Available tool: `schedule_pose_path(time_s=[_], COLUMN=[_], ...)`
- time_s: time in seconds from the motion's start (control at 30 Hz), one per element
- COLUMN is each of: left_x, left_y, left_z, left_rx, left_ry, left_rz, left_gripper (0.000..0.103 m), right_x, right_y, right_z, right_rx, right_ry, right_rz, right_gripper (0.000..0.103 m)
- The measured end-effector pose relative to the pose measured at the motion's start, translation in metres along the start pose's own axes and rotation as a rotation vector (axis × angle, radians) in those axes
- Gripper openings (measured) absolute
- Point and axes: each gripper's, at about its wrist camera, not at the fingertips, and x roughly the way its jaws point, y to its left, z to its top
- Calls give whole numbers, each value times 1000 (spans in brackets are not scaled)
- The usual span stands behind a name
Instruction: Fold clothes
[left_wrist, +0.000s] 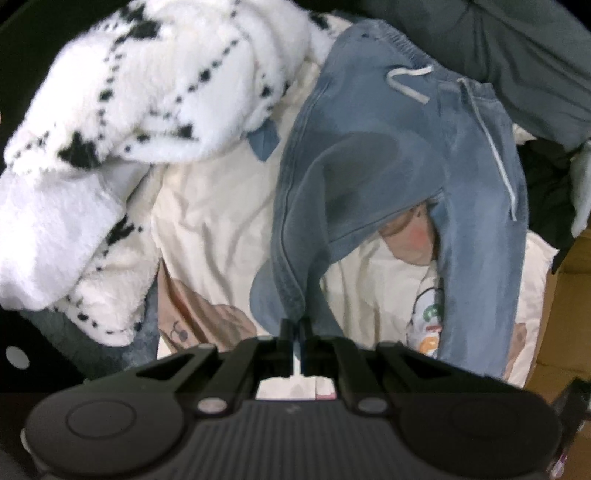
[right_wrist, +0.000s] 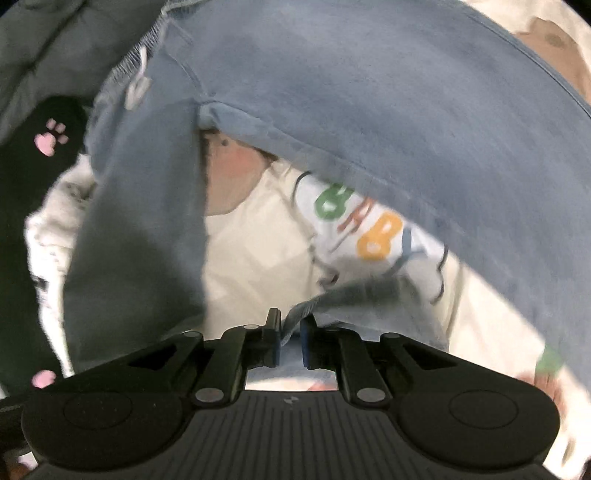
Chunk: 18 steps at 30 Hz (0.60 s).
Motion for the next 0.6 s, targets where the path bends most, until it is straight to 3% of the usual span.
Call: schedule_pose_path(time_s=[0.2, 0.27, 0.33, 0.6], left_x=[12, 11, 6, -26], left_y=[20, 20, 18, 5], left_z=[15, 21, 24, 24], left_rx=[-155, -189, -231, -415], left_ry=[48, 59, 61, 13], left_rz=[-59, -77, -117, -259], left_gripper=[6, 15, 25, 44], right_x=[30, 25, 17, -25], right_y=[-4, -2, 0, 5], right_z=[30, 34, 37, 36], right_rx=[-119, -130, -143, -175], right_ry=[48, 54, 51, 23], right_rz=[-81, -73, -62, -53], right_gripper=[15, 36, 47, 47])
